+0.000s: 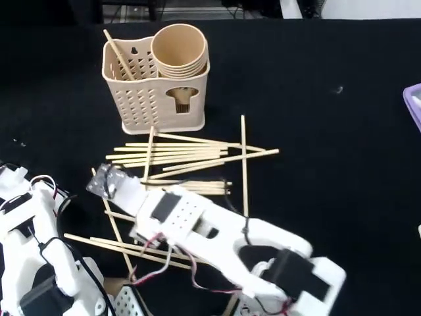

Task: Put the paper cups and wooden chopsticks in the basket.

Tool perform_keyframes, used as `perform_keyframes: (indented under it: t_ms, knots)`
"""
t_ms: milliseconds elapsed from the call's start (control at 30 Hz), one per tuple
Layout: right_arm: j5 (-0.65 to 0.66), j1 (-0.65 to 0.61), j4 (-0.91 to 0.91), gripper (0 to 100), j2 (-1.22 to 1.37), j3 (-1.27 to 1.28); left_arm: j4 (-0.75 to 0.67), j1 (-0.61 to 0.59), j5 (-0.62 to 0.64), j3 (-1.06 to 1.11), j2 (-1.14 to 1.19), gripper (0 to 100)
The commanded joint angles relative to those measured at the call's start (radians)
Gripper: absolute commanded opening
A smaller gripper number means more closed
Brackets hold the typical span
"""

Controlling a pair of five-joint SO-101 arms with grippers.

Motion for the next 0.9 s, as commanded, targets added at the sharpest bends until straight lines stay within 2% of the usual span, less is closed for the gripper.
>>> perform_keyframes:
  t_ms: [0, 267, 500, 800, 867]
  knots:
    - [-0.069, -0.020, -0.020, 28.3, 0.059, -0.120, -0.014, -0.010, 0.009, -0.004, -0.029, 16]
    - [-0.098, -0.029, -0.018, 28.3, 0.165, -0.216, -0.014, -0.010, 0.009, -0.005, -0.029, 16]
    - [-0.195, -0.061, -0.051, 28.2, 0.220, -0.213, -0.014, -0.010, 0.009, -0.005, -0.029, 16]
    - [-0.186, -0.057, -0.040, 27.5, 0.248, -0.209, -0.014, -0.010, 0.009, -0.005, -0.029, 16]
    - [-0.184, -0.057, -0.011, 23.2, 0.226, -0.209, -0.014, -0.010, 0.009, -0.005, -0.029, 16]
